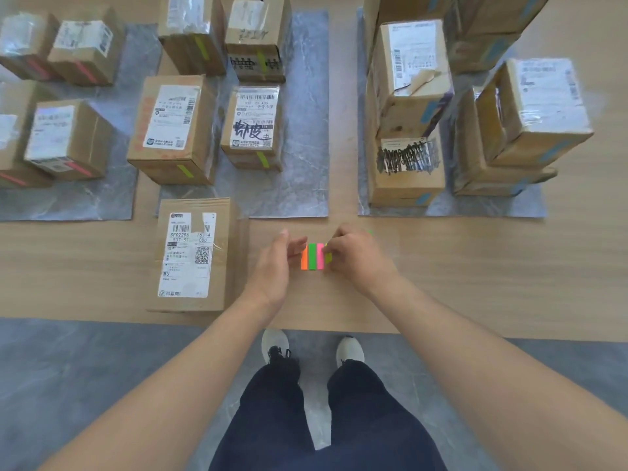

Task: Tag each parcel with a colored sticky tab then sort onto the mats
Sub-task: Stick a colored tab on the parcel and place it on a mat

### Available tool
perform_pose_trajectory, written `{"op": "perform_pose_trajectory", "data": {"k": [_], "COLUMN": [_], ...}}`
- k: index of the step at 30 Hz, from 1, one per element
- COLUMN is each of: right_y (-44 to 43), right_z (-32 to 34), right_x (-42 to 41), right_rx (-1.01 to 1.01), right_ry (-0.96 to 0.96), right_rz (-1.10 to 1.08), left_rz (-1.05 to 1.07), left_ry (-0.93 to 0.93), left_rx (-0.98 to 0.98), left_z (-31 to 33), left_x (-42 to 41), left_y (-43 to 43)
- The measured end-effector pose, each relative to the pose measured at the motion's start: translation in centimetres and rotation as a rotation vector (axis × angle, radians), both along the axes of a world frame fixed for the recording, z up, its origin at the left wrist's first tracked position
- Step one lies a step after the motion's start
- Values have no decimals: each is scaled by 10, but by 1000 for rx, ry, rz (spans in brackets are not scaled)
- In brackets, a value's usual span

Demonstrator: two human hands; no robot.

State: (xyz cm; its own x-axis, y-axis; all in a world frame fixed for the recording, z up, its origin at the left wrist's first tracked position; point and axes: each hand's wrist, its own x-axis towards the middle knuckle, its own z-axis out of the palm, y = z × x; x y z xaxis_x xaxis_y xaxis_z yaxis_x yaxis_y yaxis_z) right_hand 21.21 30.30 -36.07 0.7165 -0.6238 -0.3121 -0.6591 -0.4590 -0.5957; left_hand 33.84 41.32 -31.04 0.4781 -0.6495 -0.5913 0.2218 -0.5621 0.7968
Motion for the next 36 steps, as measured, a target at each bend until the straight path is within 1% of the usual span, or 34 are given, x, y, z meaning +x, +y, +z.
{"op": "perform_pose_trajectory", "data": {"k": [3, 6, 10, 14, 17, 19, 24, 28, 32, 36], "right_y": [-8, -15, -18, -15, -14, -14, -14, -15, -14, -16], "right_z": [3, 3, 5, 13, 13, 10, 9, 4, -1, 4], "right_x": [6, 9, 8, 0, -3, -4, -6, -8, -10, -10], "right_rx": [40, 41, -15, -93, -88, -85, -74, -67, 4, 33], "right_ry": [36, 61, 40, 9, -16, -33, -111, -141, -175, -120], "right_rz": [16, 31, 135, 220, 208, 195, 156, 146, 169, 233], "left_rz": [-67, -227, -545, -808, -964, -1023, -1058, -1038, -1013, -1001], "left_ry": [-57, -170, -532, -713, -901, -980, -1032, -1026, -1005, -974], "left_rx": [20, 36, 72, -23, -20, 2, 31, 32, 10, 8], "left_z": [-5, 0, 0, -11, -18, -21, -20, -18, -18, -18], "left_x": [3, 5, 7, 13, 15, 16, 12, 11, 11, 12], "left_y": [4, 10, 13, 16, 17, 18, 20, 19, 18, 17]}}
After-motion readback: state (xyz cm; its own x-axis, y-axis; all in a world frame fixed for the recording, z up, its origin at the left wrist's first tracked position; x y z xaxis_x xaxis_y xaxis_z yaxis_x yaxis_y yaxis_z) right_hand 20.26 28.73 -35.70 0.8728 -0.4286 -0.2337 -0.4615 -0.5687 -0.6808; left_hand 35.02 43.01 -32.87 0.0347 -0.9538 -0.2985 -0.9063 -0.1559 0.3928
